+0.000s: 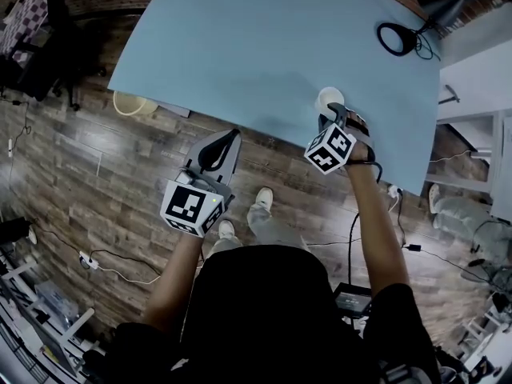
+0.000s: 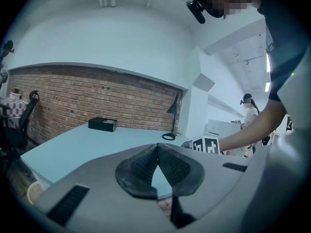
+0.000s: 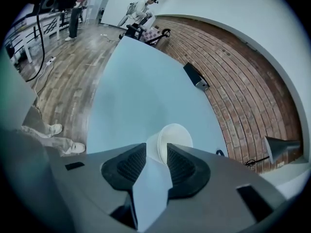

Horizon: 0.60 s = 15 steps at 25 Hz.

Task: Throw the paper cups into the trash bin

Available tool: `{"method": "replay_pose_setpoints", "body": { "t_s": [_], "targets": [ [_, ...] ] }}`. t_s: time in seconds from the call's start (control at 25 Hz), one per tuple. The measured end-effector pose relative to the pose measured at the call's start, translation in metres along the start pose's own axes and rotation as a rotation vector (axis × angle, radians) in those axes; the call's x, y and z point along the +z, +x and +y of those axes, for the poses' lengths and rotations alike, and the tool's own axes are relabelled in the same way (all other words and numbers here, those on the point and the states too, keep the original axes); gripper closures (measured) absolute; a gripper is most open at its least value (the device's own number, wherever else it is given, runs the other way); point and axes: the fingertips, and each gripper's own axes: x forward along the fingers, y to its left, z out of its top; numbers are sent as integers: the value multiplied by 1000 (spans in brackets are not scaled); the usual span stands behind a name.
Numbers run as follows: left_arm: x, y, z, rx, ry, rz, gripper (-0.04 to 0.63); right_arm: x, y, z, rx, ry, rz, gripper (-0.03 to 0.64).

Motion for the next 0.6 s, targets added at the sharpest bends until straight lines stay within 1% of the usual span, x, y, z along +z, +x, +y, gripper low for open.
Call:
{"method": "replay_pose_setpoints", "body": {
  "t_s": [0.04, 0.16, 0.24, 0.44, 0.6],
  "targets": [
    [1, -1, 0, 0, 4, -1, 586, 0, 0, 0, -1, -4, 3, 482],
    [2, -4, 1, 6, 16, -7, 586, 2, -2, -1, -19, -22, 5, 540],
    [2, -6, 0, 9, 16, -8, 586, 4, -2, 0, -23, -37, 6, 565],
    [1, -5, -10, 8, 17, -9, 587, 3, -7, -4, -37, -54, -1, 591],
    [4, -7, -15, 9, 27, -13, 586, 5, -19, -12, -58, -12, -36, 598]
  ]
}}
